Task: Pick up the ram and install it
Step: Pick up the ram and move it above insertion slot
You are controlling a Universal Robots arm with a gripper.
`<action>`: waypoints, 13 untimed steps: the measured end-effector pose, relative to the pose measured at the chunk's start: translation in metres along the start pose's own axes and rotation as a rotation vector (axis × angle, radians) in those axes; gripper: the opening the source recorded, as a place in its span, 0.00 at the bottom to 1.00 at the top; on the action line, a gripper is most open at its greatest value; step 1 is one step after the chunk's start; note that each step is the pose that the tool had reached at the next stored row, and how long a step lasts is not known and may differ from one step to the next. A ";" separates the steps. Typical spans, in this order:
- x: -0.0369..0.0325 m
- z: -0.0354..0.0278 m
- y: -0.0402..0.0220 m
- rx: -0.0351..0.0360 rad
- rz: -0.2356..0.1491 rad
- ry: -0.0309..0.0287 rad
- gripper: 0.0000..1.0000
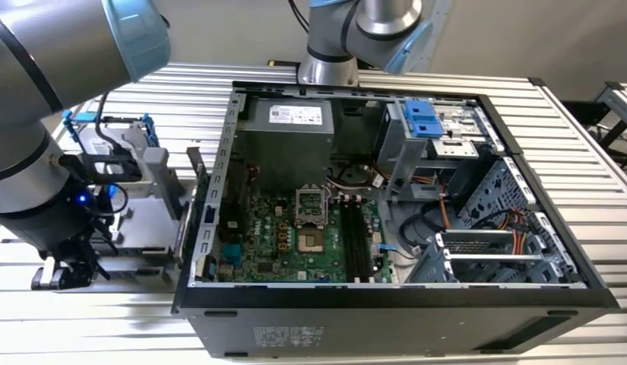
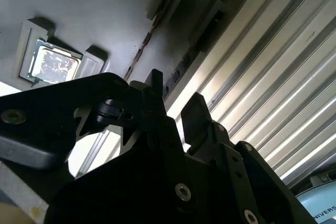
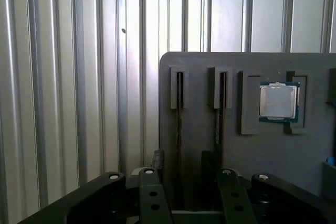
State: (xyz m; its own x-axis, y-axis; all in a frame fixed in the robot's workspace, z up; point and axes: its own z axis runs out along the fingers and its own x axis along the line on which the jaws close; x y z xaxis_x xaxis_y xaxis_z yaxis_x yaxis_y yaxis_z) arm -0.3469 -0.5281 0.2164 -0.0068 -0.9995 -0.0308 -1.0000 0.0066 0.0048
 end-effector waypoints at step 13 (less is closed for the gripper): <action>-0.0008 0.0126 0.0000 -0.0003 -0.009 0.0001 1.00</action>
State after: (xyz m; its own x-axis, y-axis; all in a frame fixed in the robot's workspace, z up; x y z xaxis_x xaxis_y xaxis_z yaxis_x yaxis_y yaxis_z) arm -0.3470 -0.5269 0.2038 0.0020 -0.9995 -0.0307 -1.0000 -0.0021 0.0049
